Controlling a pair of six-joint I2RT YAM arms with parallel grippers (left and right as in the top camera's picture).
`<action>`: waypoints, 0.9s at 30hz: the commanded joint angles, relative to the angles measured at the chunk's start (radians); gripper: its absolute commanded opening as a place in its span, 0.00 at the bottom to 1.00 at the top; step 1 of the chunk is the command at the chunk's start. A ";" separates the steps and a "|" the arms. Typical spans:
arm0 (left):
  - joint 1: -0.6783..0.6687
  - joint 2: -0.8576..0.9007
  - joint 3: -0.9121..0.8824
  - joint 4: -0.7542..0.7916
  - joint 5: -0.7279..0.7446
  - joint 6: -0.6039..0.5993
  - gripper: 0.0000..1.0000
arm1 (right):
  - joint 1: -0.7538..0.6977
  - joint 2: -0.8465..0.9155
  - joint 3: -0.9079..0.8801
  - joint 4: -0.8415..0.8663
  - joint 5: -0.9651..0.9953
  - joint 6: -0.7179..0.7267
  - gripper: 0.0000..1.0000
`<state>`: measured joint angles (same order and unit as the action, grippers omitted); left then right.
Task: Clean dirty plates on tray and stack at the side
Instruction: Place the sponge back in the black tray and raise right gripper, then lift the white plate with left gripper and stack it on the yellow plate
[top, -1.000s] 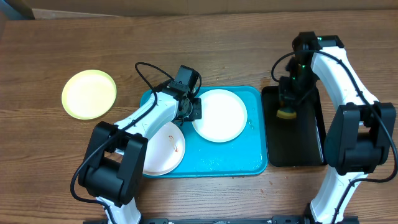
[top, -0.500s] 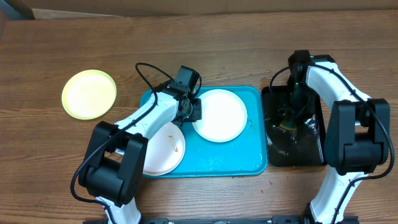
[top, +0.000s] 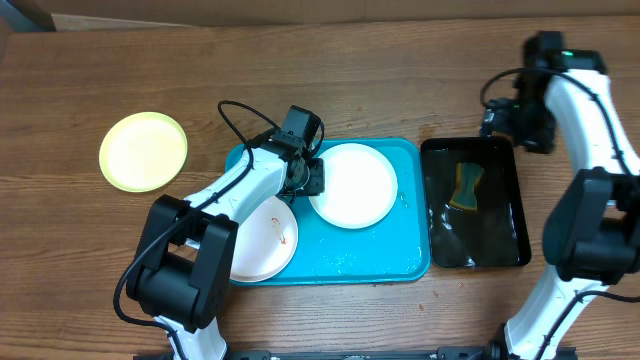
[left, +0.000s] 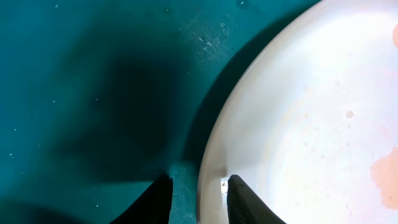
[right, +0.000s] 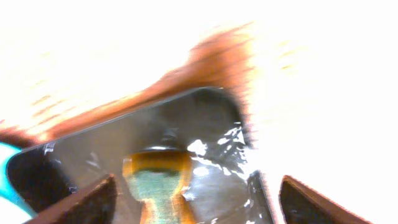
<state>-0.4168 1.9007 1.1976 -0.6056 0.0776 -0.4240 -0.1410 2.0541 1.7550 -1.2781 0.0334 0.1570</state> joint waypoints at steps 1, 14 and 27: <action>-0.011 0.009 0.001 0.013 0.000 -0.002 0.30 | -0.058 -0.029 0.008 0.001 0.007 0.003 1.00; -0.035 0.005 0.011 0.023 0.047 -0.002 0.04 | -0.122 -0.029 0.008 0.100 -0.027 0.007 1.00; 0.037 -0.061 0.303 -0.232 0.047 0.084 0.04 | -0.122 -0.029 0.008 0.126 -0.027 0.007 1.00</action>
<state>-0.3824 1.8816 1.4185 -0.8158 0.1154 -0.3817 -0.2619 2.0541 1.7550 -1.1572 0.0067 0.1570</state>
